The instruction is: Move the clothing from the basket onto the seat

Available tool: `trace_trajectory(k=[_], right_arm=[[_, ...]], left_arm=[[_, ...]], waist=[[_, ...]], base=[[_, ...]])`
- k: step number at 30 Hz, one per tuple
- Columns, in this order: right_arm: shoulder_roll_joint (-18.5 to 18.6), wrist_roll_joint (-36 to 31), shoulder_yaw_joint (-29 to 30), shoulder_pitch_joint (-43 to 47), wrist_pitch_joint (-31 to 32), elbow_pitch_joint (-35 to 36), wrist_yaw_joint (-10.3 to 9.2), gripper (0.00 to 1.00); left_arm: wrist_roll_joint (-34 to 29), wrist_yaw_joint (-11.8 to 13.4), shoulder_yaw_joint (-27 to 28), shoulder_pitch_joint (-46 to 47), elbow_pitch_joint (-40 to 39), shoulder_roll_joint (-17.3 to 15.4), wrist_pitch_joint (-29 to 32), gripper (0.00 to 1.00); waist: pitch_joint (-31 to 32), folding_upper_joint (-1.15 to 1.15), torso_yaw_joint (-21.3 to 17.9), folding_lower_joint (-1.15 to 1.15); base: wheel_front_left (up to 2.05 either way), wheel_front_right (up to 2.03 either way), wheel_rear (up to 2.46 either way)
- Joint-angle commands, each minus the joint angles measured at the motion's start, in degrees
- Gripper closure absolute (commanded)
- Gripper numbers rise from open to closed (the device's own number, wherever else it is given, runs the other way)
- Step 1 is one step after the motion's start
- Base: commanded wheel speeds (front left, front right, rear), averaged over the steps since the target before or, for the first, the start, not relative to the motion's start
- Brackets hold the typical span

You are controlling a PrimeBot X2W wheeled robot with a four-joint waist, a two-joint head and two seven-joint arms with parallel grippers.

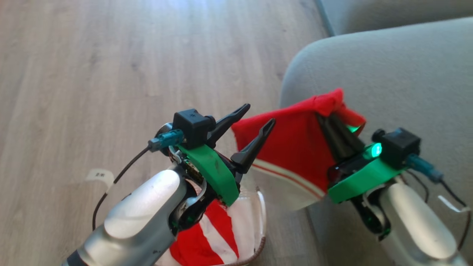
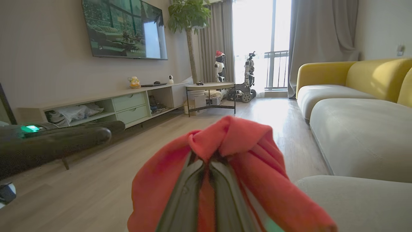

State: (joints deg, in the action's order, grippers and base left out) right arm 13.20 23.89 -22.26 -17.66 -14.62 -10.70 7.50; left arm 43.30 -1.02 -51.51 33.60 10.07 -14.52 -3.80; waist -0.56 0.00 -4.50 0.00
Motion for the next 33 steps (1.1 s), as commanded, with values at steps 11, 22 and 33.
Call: trace_trajectory(k=[11, 22, 33], right_arm=[[3.0, -2.8, 8.1, 1.6, -0.4, 12.6, -0.01, 1.00], [2.9, -4.5, 12.7, 4.0, -0.4, 19.5, -0.01, 1.00], [1.6, -5.2, 14.3, 5.1, -0.4, 23.4, -0.01, 1.00]], left_arm=[[-1.8, 0.0, 1.9, 1.5, -3.6, -2.9, -2.8, 0.00], [-3.0, 0.4, 1.9, 1.9, -3.6, -4.3, -3.7, 0.00], [-3.7, 1.6, 2.2, 1.9, -3.3, -5.3, -4.5, 0.00]], waist=[[-1.9, 0.00, -10.0, 0.00], [-3.8, 0.00, -17.2, 0.00], [-5.3, 0.00, -24.0, 0.00]], base=[[0.00, 0.00, 0.00], [0.00, 0.00, 0.00], [0.00, 0.00, 0.00]])
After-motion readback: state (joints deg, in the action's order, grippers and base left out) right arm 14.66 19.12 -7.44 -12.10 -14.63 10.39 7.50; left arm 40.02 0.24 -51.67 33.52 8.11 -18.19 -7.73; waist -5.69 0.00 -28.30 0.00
